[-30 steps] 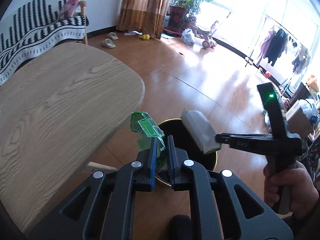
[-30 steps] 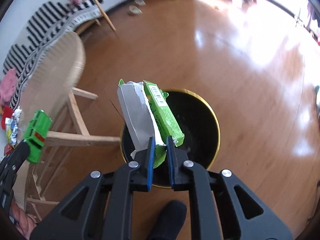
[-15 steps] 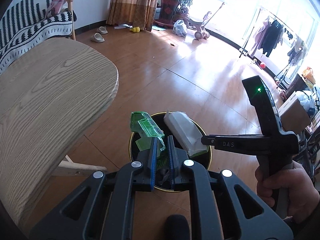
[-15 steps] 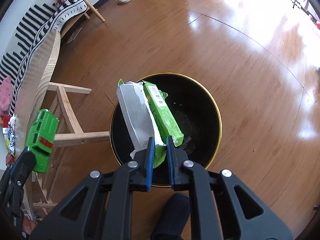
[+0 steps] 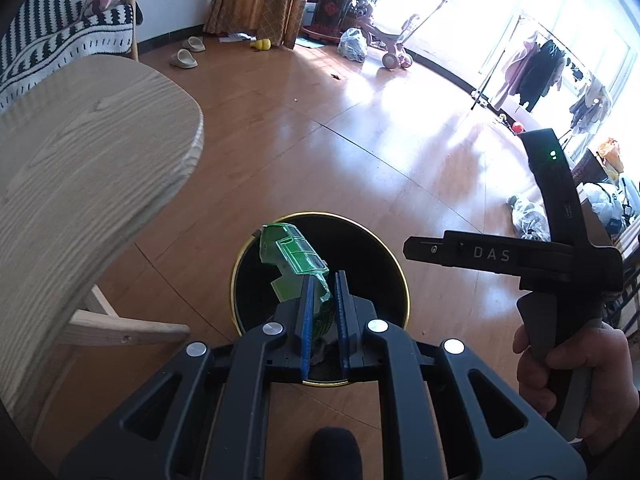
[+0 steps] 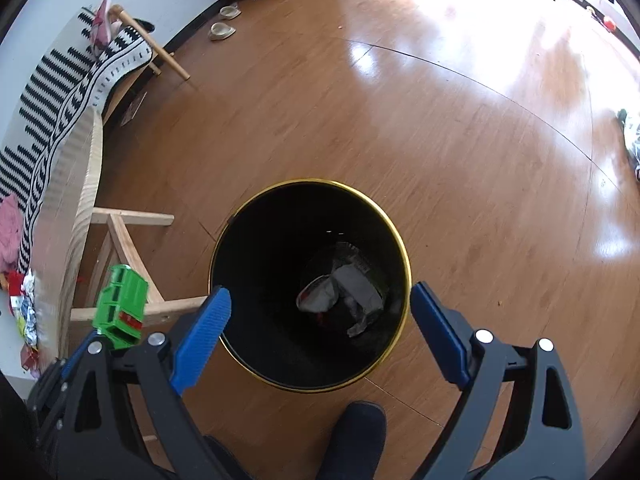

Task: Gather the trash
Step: 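Open the right tool to drop the packet while the left tool drops the green wrapper, then move both open tools back over the table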

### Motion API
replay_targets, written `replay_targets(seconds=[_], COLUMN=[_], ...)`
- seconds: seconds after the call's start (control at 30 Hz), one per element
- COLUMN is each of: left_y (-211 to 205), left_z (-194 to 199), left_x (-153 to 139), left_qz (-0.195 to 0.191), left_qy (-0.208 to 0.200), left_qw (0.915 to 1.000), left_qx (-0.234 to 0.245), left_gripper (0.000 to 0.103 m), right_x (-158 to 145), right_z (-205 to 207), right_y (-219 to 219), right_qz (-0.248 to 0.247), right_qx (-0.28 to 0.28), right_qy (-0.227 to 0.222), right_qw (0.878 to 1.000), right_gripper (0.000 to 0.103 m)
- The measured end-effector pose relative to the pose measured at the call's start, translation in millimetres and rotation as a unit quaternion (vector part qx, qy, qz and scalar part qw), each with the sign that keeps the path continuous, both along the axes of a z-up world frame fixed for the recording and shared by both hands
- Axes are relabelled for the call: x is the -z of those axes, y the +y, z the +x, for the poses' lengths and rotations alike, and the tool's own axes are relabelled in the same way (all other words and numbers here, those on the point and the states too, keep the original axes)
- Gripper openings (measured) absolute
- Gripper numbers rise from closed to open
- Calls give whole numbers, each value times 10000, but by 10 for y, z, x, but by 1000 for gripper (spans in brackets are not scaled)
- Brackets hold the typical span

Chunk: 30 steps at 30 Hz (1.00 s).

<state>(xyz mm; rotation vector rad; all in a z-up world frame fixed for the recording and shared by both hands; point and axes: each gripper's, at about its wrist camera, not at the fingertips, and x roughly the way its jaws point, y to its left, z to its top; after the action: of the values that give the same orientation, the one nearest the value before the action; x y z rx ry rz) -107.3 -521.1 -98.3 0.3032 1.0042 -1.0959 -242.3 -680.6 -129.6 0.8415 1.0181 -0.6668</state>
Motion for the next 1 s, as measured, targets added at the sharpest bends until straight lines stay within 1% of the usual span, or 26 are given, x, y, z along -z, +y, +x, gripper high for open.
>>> replay_targets(seconds=[0.23, 0.33, 0.37, 0.4, 0.43, 0.47, 0.5, 0.53, 0.63, 0.67, 0.73, 0.8, 0.9, 1.0], left_y=[-178, -233, -239, -244, -235, -218, -198, -185, -69, -26, 102, 235, 532, 890], left_z=[-39, -48, -53, -62, -72, -74, -77, -66, -4, 20, 78, 135, 240, 415], left_x=[157, 198, 205, 205, 190, 163, 134, 114, 49, 22, -69, -166, -360, -563], left_qz=[-95, -91, -73, -67, -84, -107, -113, -96, -110, -126, -156, -184, -232, -277], left_qy=[415, 513, 539, 541, 472, 393, 275, 239, 235, 219, 168, 99, -141, -433], left_qw=[9990, 9985, 9984, 9983, 9987, 9990, 9995, 9996, 9997, 9997, 9997, 9997, 9992, 9968], left_qx=[145, 162, 185, 214, 198, 170, 120, 116, 38, -1, -89, -159, -302, -615], left_gripper=[10, 12, 22, 44, 54, 67, 69, 70, 78, 82, 85, 92, 93, 94], right_x=[-79, -104, -108, -106, -107, -107, -111, -109, -136, -163, -240, -344, -513, -666], right_z=[-111, -159, -177, -191, -200, -206, -208, -208, -176, -141, -44, 103, 370, 702], right_y=[-68, -83, -94, -106, -115, -125, -126, -130, -119, -91, -7, 123, 374, 693], right_qz=[-147, -161, -142, -128, -119, -121, -121, -117, -142, -176, -293, -444, -671, -821], right_qx=[206, 291, 319, 335, 347, 349, 347, 347, 301, 250, 121, -58, -376, -776], right_qy=[-63, -111, -137, -151, -158, -154, -152, -160, -189, -196, -198, -227, -305, -427], right_qw=[9997, 9994, 9993, 9992, 9992, 9992, 9992, 9992, 9993, 9993, 9993, 9987, 9966, 9927], right_gripper=[88, 88, 88, 88, 88, 88, 88, 88, 88, 88, 89, 89, 90, 91])
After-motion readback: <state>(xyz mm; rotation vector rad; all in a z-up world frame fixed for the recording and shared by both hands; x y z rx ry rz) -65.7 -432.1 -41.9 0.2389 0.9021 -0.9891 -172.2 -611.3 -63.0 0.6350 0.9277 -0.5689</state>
